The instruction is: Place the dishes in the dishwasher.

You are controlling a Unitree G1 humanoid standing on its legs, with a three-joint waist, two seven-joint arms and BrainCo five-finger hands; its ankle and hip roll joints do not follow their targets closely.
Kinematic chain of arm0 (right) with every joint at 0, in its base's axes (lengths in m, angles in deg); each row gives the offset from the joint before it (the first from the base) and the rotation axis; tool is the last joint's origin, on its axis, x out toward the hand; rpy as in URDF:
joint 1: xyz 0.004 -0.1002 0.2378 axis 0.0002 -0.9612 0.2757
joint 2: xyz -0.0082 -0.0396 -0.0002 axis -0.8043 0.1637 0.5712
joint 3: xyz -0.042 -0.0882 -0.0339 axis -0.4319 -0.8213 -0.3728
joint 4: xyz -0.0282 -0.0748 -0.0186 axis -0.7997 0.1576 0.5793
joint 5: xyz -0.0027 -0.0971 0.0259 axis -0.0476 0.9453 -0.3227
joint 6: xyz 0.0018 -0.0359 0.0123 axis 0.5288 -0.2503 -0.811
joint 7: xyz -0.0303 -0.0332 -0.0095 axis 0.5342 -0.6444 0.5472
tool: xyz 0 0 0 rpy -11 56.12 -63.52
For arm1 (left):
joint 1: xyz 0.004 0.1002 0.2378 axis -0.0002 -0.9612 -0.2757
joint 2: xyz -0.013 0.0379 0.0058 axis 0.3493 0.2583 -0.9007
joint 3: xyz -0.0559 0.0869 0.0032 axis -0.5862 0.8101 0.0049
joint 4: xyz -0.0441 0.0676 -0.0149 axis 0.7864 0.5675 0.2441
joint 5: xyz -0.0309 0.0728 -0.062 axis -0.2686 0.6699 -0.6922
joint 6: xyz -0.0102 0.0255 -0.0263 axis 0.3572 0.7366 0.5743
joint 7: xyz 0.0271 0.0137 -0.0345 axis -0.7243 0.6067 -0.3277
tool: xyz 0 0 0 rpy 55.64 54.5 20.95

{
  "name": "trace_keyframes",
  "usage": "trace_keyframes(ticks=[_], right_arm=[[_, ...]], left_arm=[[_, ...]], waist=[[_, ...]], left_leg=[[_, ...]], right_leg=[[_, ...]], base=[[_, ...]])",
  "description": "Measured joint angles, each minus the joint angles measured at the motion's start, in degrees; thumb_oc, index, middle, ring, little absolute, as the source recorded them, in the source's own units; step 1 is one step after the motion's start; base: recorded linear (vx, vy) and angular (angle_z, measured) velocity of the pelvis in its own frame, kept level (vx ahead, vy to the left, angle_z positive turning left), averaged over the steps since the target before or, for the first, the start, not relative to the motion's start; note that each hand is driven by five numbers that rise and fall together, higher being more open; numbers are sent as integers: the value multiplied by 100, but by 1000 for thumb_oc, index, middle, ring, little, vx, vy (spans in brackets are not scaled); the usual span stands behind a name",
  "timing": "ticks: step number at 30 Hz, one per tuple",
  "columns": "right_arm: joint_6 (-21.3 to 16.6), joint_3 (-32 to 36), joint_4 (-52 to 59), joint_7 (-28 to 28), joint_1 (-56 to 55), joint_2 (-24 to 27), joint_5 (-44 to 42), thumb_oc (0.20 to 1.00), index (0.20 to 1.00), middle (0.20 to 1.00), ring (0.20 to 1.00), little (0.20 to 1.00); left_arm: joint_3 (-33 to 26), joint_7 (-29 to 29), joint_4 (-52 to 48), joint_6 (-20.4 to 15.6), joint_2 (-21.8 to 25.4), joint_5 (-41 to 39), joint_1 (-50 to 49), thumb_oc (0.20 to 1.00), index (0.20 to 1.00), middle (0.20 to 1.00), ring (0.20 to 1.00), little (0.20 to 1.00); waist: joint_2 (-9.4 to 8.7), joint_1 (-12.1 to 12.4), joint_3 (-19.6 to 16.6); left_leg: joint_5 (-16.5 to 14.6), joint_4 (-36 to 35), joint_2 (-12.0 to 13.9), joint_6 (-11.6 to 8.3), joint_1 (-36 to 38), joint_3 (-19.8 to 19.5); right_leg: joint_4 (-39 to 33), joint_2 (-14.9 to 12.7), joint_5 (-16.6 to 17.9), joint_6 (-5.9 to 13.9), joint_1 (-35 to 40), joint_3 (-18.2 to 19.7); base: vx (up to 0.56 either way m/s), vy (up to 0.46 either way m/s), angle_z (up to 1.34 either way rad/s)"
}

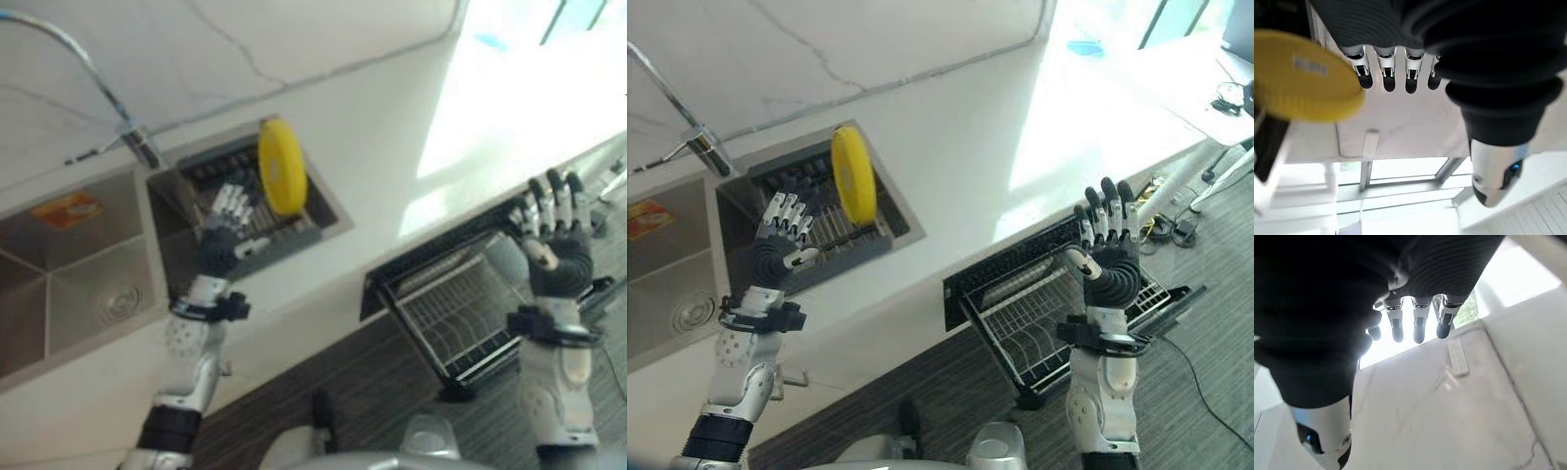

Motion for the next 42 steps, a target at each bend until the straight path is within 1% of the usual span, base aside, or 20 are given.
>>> trace_keyframes(ticks=[2, 3, 5, 6, 7, 8, 10, 11, 12, 14, 16, 18, 20, 23, 24, 28, 30, 33, 39, 42], right_arm=[[78, -60, -24, 44, 144, 11, 4, 1000, 1000, 1000, 1000, 1000], [87, -62, -97, 45, 219, 20, 4, 1000, 1000, 1000, 1000, 1000], [77, -183, -177, -32, 330, 240, 9, 1000, 1000, 1000, 1000, 1000], [57, -292, -212, -41, 371, 397, 18, 1000, 1000, 1000, 1000, 1000], [46, -330, -348, -37, 518, 476, 55, 1000, 1000, 1000, 1000, 1000], [46, -341, -533, -57, 699, 542, 51, 1000, 1000, 1000, 1000, 1000], [47, -335, -559, -118, 702, 632, 41, 1000, 1000, 1000, 1000, 1000], [42, -333, -556, -130, 684, 635, 49, 1000, 1000, 1000, 1000, 1000], [26, -318, -560, -140, 682, 639, 55, 1000, 1000, 1000, 1000, 1000], [-11, -336, -575, -106, 737, 643, 72, 1000, 1000, 1000, 1000, 1000], [-20, -309, -575, -70, 719, 641, 72, 1000, 1000, 1000, 1000, 1000], [-22, -259, -522, -78, 641, 649, 71, 1000, 1000, 1000, 1000, 1000], [-21, -252, -421, -78, 490, 664, 62, 1000, 1000, 1000, 1000, 1000], [-29, -292, -293, -62, 306, 688, 101, 1000, 1000, 1000, 1000, 1000], [-23, -275, -299, -25, 297, 699, 117, 1000, 1000, 1000, 1000, 1000], [130, -281, -300, 214, 263, 698, 370, 1000, 1000, 1000, 1000, 1000], [422, -494, -333, 312, 586, 835, 575, 1000, 1000, 1000, 1000, 1000], [591, -611, -344, 357, 937, 835, 575, 1000, 1000, 1000, 1000, 1000], [850, -709, -808, 181, 1659, 884, 573, 1000, 1000, 1000, 1000, 1000], [957, -711, -958, 53, 1913, 912, 573, 1000, 1000, 1000, 1000, 1000]], left_arm=[[-14, -88, -135, 0, 44, 3, -237, 1000, 1000, 1000, 1000, 1000], [-19, -103, -187, -1, 58, 3, -256, 1000, 1000, 1000, 1000, 1000], [-5, -113, -217, -6, 4, 6, -34, 1000, 1000, 1000, 1000, 1000], [48, -127, -200, -11, 19, 17, 194, 1000, 1000, 1000, 1000, 1000], [57, -149, -199, -44, 27, 31, 267, 1000, 1000, 1000, 1000, 1000], [67, -175, -188, -60, -75, 33, 235, 1000, 1000, 1000, 1000, 1000], [70, -139, -207, -131, -228, 44, 111, 1000, 1000, 1000, 1000, 1000], [66, -113, -207, -154, -254, 43, -16, 1000, 1000, 1000, 1000, 1000], [67, -106, -200, -170, -251, 47, -160, 1000, 1000, 1000, 1000, 1000], [54, -106, -194, -279, -243, 38, -383, 1000, 1000, 1000, 1000, 1000], [52, -87, -193, -306, -245, 37, -412, 1000, 1000, 1000, 1000, 1000], [63, -17, -162, -330, -255, 41, -186, 1000, 1000, 1000, 1000, 1000], [142, 27, 1, -342, -265, 43, 107, 1000, 1000, 1000, 1000, 1000], [227, 26, 118, -346, -327, 89, 355, 1000, 1000, 1000, 1000, 1000], [227, 20, 121, -349, -362, 112, 316, 1000, 1000, 1000, 1000, 1000], [211, 19, 78, -335, -352, 111, 44, 1000, 1000, 1000, 1000, 1000], [134, 112, 18, -314, -288, 107, -158, 1000, 1000, 1000, 1000, 1000], [120, 273, 17, -214, -239, 105, -193, 1000, 1000, 1000, 1000, 1000], [316, 455, 27, -204, -219, 59, -277, 1000, 1000, 1000, 1000, 1000], [383, 1042, 31, -55, -200, -189, -260, 1000, 1000, 1000, 1000, 1000]], waist=[[12, 229, -7], [8, 272, -19], [1, 368, -35], [-38, 313, -58], [-60, 376, -79], [93, 401, -116], [193, 422, -167], [147, 443, -160], [35, 491, -143], [-13, 563, -122], [96, 488, -116], [204, 334, -109], [215, 240, -117], [338, 122, -166], [439, 132, -175], [358, 303, -187], [268, 603, -199], [186, 819, -198], [43, 981, -212], [41, 1032, -214]], left_leg=[[-122, 1, 29, 114, 95, 487], [-146, 1, 34, 140, 105, 570], [-148, 53, 15, 116, 19, 429], [-149, 255, -35, 105, -163, 220], [-158, 346, -125, 94, -245, 212], [-124, 370, -93, 32, -350, 124], [-25, 444, -7, -112, -436, 3], [18, 690, 22, -178, -525, -98], [75, 1196, 8, -285, -765, -332], [-146, 1775, 54, -635, -1152, -1000], [-220, 1221, 345, -676, -979, -1163], [-215, 866, 767, -682, -845, -806], [-213, 799, 885, -684, -793, -557], [-207, 648, 812, -668, -522, -360], [104, 423, 795, -579, -373, -415], [197, 174, 382, -460, -194, -493], [211, 32, 185, -428, -63, -693], [211, 5, 183, -429, -11, -804], [209, 3, 235, -434, 40, -922], [220, 2, 248, -445, -2, -1002]], right_leg=[[410, 41, -41, -1, -196, -695], [604, 60, -94, 12, -201, -823], [978, 522, -618, -186, -238, -346], [627, 827, -743, -426, -56, -170], [219, 845, -792, -680, 122, -279], [-75, 966, -656, -835, 235, -343], [-332, 1044, -533, -942, 340, -500], [-346, 1037, -542, -987, 360, -500], [-340, 938, -672, -1154, 322, -426], [-493, 922, -463, -1009, 353, -180], [-597, 975, -418, -961, 454, -127], [-598, 1014, -428, -1041, 480, -191], [-684, 951, -347, -1055, 516, -339], [-748, 927, -293, -933, 559, -491], [-702, 973, -324, -854, 566, -482], [-777, 622, -206, -520, 722, -496], [-1165, 533, -91, -367, 1097, -704], [-1309, 578, -90, -364, 1272, -824], [-1499, 697, -57, -398, 1482, -961], [-1531, 711, -44, -407, 1524, -1059]], base=[[-137, 67, -101], [-129, -7, -73], [-158, -64, -2], [-194, -114, 41], [-164, -114, 46], [-143, -87, 24], [-93, -13, 29], [-45, 148, 10], [2, 240, -11], [84, 277, -42], [80, 225, -33], [52, 171, -5], [75, 132, 14], [40, 75, 25], [34, 43, 6], [25, -2, 25], [31, -45, 58], [13, -30, 26], [2, -15, 9], [-51, -29, 13]])
